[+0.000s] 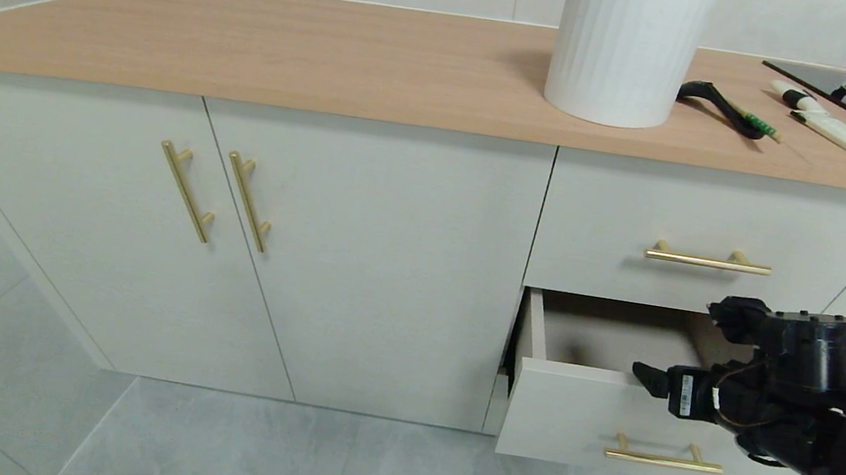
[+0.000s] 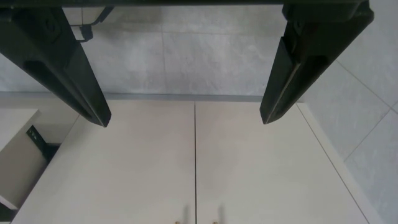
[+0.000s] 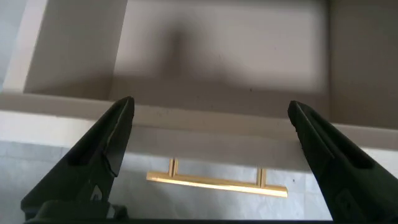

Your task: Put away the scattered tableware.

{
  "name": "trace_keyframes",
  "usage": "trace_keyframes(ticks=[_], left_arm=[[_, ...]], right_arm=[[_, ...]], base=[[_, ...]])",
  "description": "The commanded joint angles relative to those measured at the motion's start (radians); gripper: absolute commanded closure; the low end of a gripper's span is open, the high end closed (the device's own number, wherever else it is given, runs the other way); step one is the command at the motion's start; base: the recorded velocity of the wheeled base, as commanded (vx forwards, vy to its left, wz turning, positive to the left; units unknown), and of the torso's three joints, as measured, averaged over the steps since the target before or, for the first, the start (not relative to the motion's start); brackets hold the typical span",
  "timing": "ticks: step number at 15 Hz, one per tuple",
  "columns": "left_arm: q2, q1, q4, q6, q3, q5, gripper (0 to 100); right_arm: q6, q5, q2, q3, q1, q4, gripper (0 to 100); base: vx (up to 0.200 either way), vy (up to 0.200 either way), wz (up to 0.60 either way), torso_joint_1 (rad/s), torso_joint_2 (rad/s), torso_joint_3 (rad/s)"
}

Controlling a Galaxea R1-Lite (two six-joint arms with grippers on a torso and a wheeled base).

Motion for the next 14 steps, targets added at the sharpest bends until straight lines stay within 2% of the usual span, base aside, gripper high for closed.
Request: trace_keyframes(ticks=[1,3,9,14], left_arm=[[0.002,0.000,0.000,0.000,0.000,0.000,0],[0.002,0.000,0.000,0.000,0.000,0.000,0],[0.002,0.000,0.000,0.000,0.000,0.000,0],[0.002,0.000,0.000,0.000,0.000,0.000,0]], right_arm=[[-0.001,0.000,0.026,0.003,0.001,0.006,0],[-0.006,0.000,0.009,0.004,0.001,0.015,0],[-0.018,0.011,-0.096,-0.051,-0.001,0.344,0],[-0.123,0.012,-0.165,-0.063,0.004,0.586,0]], base=[[0.000,0.000,0.00,0.000,0.00,0.000],[0.000,0.000,0.00,0.000,0.00,0.000],[0.000,0.000,0.00,0.000,0.00,0.000],[0.000,0.000,0.00,0.000,0.00,0.000]])
